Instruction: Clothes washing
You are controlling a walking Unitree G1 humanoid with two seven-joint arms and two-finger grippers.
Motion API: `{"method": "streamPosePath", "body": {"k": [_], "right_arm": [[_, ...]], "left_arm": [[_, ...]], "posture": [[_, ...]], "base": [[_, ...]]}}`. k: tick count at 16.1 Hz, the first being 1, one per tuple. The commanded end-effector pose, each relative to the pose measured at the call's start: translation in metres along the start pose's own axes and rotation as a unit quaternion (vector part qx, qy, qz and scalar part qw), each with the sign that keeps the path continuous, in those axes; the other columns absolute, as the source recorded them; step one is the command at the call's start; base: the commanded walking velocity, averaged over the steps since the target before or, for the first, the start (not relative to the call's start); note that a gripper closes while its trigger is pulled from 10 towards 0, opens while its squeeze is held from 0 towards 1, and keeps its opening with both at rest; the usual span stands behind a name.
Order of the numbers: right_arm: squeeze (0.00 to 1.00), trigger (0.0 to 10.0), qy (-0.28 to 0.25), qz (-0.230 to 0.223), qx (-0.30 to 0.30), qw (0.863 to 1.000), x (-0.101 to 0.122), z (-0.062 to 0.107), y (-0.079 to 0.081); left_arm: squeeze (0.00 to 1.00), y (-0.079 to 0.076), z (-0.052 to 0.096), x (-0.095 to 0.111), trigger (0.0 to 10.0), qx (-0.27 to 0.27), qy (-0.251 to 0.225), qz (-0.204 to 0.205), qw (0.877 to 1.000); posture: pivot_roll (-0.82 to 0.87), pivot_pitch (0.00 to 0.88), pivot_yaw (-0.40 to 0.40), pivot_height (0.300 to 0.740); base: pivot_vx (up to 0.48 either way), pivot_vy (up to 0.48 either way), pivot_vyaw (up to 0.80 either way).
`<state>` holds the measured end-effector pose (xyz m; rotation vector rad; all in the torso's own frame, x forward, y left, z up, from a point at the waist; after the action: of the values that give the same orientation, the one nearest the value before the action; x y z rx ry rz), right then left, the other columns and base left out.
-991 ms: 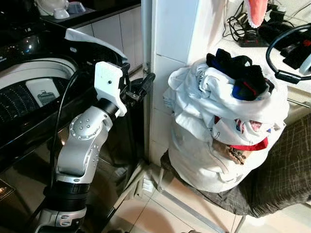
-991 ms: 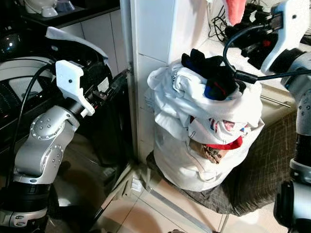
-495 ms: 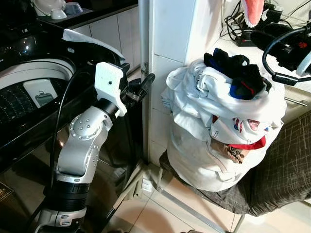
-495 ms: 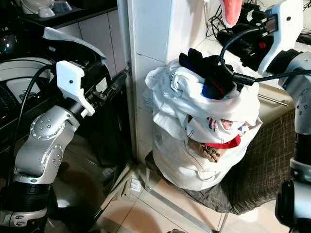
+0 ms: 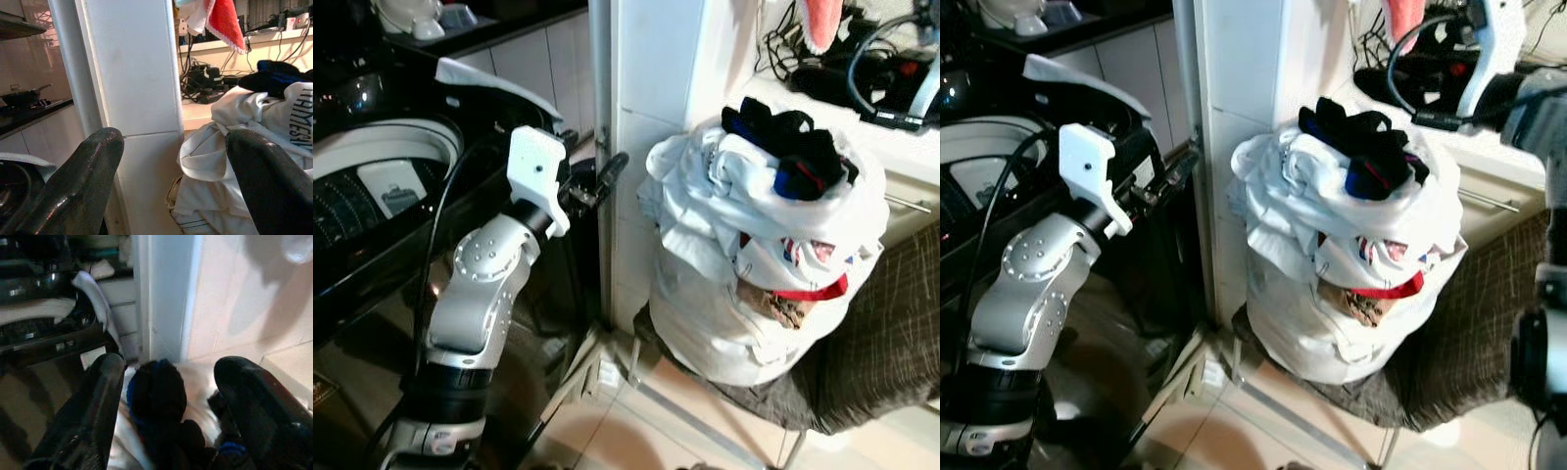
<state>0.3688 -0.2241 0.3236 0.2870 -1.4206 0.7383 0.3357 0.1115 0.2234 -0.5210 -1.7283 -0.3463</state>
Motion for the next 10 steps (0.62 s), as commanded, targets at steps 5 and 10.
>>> {"method": "streamPosePath", "body": {"k": [5,10], "right_arm": [[1.0,10.0,0.07,0.006,0.02,0.997,-0.016,-0.014,-0.002],[1.0,10.0,0.08,0.014,0.033,0.996,-0.022,-0.019,0.0]], "left_arm": [[0.0,-0.03,0.018,-0.013,10.0,-0.14,0.08,0.036,0.986],[0.0,-0.042,0.03,-0.02,10.0,-0.186,0.112,0.042,0.975]], "posture": [[-0.06,0.0,0.013,0.74],[-0.05,0.0,0.005,0.74]], "base": [[0.0,0.0,0.0],[0.0,0.0,0.0]]}}
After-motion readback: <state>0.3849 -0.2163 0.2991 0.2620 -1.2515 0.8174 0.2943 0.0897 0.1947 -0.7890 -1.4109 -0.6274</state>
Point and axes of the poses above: a point about 5 cm out from each wrist's last joint towards the gripper, its own z axis pointing back from the gripper into the wrist, its own x axis along the axis of the wrist's last joint, y = z × x, the point moved 3 cm from there along -z, pointing out of the wrist towards the gripper, and after that the axes turned 13 degrees about z, right-handed, at the moved point
